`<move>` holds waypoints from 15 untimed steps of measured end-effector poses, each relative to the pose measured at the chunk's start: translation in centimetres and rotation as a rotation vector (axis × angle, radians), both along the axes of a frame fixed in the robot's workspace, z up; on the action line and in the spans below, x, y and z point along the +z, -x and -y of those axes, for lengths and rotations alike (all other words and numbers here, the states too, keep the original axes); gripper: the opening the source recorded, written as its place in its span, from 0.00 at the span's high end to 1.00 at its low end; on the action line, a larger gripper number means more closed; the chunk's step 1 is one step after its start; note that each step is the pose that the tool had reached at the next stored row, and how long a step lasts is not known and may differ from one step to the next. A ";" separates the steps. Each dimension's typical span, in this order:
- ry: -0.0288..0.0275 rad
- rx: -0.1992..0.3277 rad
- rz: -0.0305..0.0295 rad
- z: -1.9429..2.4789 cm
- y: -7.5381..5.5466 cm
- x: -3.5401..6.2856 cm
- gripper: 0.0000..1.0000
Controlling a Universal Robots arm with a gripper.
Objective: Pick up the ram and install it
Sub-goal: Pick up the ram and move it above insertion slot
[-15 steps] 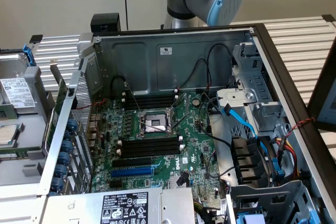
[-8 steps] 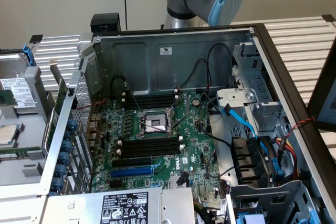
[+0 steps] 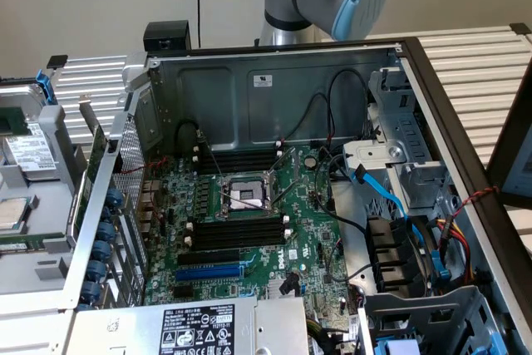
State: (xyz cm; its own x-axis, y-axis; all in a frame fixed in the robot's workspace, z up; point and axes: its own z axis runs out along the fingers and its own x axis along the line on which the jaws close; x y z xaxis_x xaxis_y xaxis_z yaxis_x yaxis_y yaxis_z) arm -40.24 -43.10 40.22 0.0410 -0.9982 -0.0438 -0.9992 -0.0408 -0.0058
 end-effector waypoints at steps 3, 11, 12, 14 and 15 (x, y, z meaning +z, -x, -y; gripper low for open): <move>-0.0002 0.001 -0.0051 0.17 -0.9 1.32 0.86; -0.0010 0.002 -0.0226 0.24 -3.6 3.21 0.86; -0.0015 0.002 -0.0235 0.24 -4.0 3.47 0.86; -0.0020 0.002 -0.0258 0.24 -4.7 4.08 0.86; -0.0025 0.002 -0.0263 0.24 -5.2 4.39 0.86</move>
